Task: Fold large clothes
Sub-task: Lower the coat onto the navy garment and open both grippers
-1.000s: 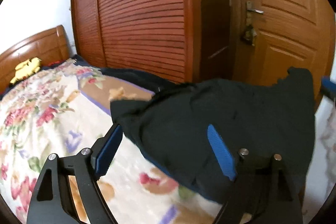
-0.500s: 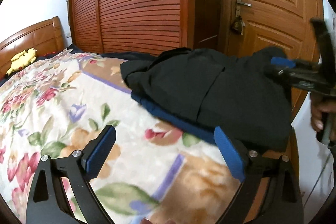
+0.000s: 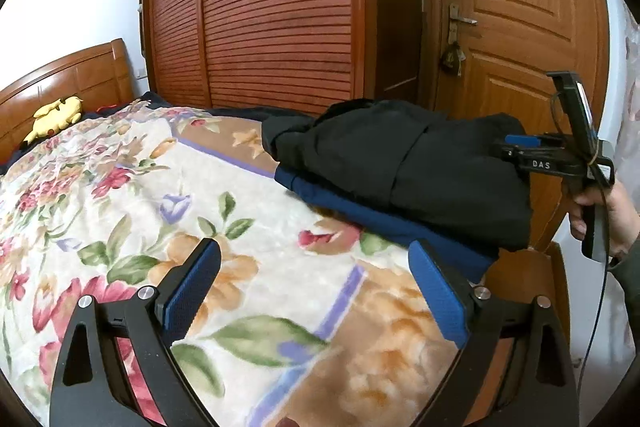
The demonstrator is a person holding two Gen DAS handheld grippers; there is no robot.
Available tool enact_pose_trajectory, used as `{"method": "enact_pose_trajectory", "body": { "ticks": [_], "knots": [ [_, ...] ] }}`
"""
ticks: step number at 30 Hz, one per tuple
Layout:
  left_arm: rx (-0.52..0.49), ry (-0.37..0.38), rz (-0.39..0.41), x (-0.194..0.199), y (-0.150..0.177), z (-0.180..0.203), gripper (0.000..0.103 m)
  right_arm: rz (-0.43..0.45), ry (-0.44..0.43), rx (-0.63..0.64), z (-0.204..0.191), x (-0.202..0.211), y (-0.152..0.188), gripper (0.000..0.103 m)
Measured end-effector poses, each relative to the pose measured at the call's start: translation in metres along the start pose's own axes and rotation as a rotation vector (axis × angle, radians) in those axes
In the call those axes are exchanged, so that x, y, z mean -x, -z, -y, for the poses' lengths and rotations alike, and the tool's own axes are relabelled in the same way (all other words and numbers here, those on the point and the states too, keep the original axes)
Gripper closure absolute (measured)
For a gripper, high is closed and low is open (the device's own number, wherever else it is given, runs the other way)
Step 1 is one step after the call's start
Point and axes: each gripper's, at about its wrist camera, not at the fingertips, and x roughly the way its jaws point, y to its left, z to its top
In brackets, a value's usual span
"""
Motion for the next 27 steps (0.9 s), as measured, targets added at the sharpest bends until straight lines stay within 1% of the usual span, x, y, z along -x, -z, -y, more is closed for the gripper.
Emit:
{"method": "enact_pose_trajectory", "body": {
  "ticks": [1, 2, 4, 5, 7, 9, 11, 12, 15, 20, 21, 22, 27],
  "knots": [
    [0.001, -0.003, 0.002, 0.003, 0.001, 0.0, 0.008, 0.006, 0.004, -0.007, -0.001, 0.002, -0.001, 0.05],
    [0.002, -0.007, 0.002, 0.005, 0.002, -0.001, 0.008, 0.011, 0.011, -0.013, -0.004, -0.005, 0.002, 0.05],
    [-0.001, -0.014, 0.0, 0.013, 0.006, -0.001, 0.008, 0.027, 0.034, -0.027, -0.007, -0.007, 0.005, 0.044],
    [-0.002, -0.017, 0.001, 0.015, 0.007, -0.001, 0.008, 0.036, 0.036, -0.035, -0.009, -0.004, 0.007, 0.042],
    [-0.007, -0.026, 0.005, 0.024, 0.011, -0.002, 0.008, 0.047, 0.028, -0.052, -0.009, 0.003, 0.009, 0.033],
    [-0.006, -0.039, 0.012, 0.031, 0.014, -0.004, 0.008, 0.052, 0.024, -0.056, -0.014, 0.005, 0.013, 0.03],
    [-0.003, -0.052, 0.021, 0.039, 0.017, -0.007, 0.008, 0.046, 0.021, -0.054, -0.022, 0.004, 0.016, 0.025],
    [-0.002, -0.054, 0.022, 0.042, 0.019, -0.009, 0.008, 0.048, 0.025, -0.051, -0.024, 0.005, 0.017, 0.02],
    [0.006, -0.06, 0.013, 0.051, 0.027, -0.016, 0.008, 0.062, 0.025, -0.042, -0.035, 0.01, 0.021, 0.019],
    [0.029, -0.1, 0.007, 0.068, 0.044, -0.031, 0.008, 0.075, -0.014, -0.028, -0.063, 0.011, 0.024, 0.019],
    [0.036, -0.119, 0.003, 0.07, 0.048, -0.035, 0.008, 0.078, -0.024, -0.022, -0.071, 0.012, 0.025, 0.019],
    [0.046, -0.143, -0.004, 0.074, 0.054, -0.04, 0.008, 0.083, -0.043, -0.013, -0.08, 0.013, 0.025, 0.019],
    [0.102, -0.176, -0.013, 0.091, 0.083, -0.064, 0.008, 0.09, -0.135, 0.042, -0.127, 0.019, 0.031, 0.019]
  ]
}}
